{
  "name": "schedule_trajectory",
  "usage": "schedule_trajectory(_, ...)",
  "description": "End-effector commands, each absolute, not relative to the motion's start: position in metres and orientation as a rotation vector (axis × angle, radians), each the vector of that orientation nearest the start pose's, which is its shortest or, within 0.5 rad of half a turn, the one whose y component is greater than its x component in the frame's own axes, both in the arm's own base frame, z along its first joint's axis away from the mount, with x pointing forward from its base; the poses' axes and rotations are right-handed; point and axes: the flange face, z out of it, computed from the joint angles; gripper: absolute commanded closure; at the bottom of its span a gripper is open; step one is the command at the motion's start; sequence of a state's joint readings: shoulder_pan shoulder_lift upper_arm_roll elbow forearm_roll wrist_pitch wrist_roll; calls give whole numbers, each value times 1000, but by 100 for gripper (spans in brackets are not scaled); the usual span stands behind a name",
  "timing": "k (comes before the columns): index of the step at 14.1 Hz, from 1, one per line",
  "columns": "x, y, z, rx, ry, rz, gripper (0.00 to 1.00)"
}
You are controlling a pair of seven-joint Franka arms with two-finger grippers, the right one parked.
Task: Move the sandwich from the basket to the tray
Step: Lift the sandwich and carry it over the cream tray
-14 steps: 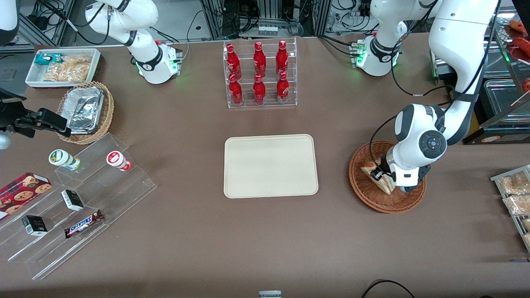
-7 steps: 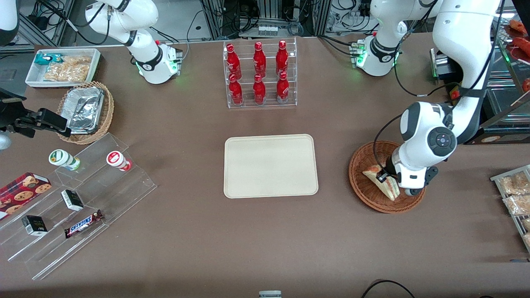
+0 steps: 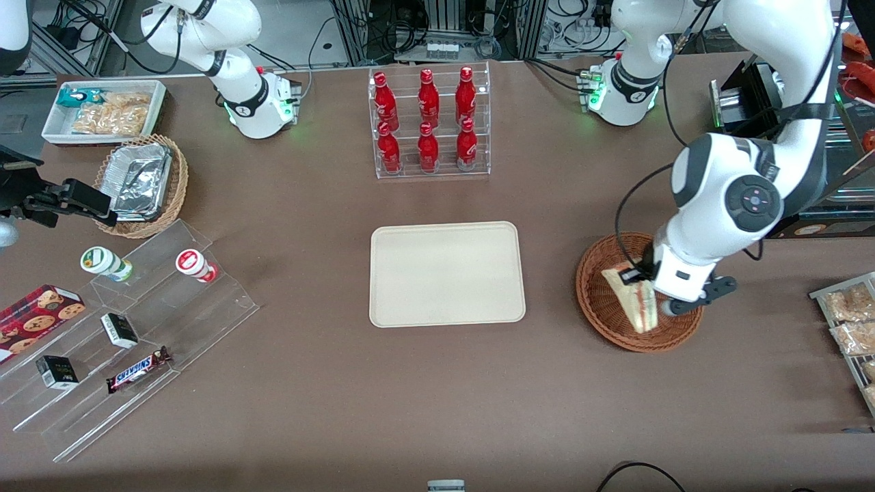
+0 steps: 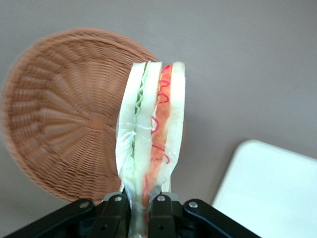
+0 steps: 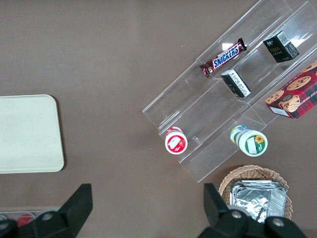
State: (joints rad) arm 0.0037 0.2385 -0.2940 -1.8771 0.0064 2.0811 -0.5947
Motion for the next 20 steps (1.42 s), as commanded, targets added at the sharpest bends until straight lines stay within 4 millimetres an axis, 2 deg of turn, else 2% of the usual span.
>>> schedule_trajectory(1, 571, -221, 392, -3210, -299, 111, 94)
schedule_trajectory(3, 567, -256, 391, -3242, -225, 129, 94)
schedule_trajectory(5, 561, -277, 385, -3267, -180, 169, 95)
schedule_trajectory(6, 551, -296, 380, -3284, -156, 209, 95)
schedule_trajectory(7, 538, -324, 374, -3289, -113, 235, 95)
schedule_trajectory(8, 535, -349, 368, -3302, -148, 219, 95)
schedule_trajectory(10, 537, -382, 352, -3312, -190, 164, 95)
schedule_trajectory(13, 536, -414, 330, -3262, -208, 119, 94)
schedule_trajectory(16, 537, -456, 304, -3221, -265, 57, 94)
schedule_trajectory(20, 524, -496, 276, -3194, -295, 29, 94)
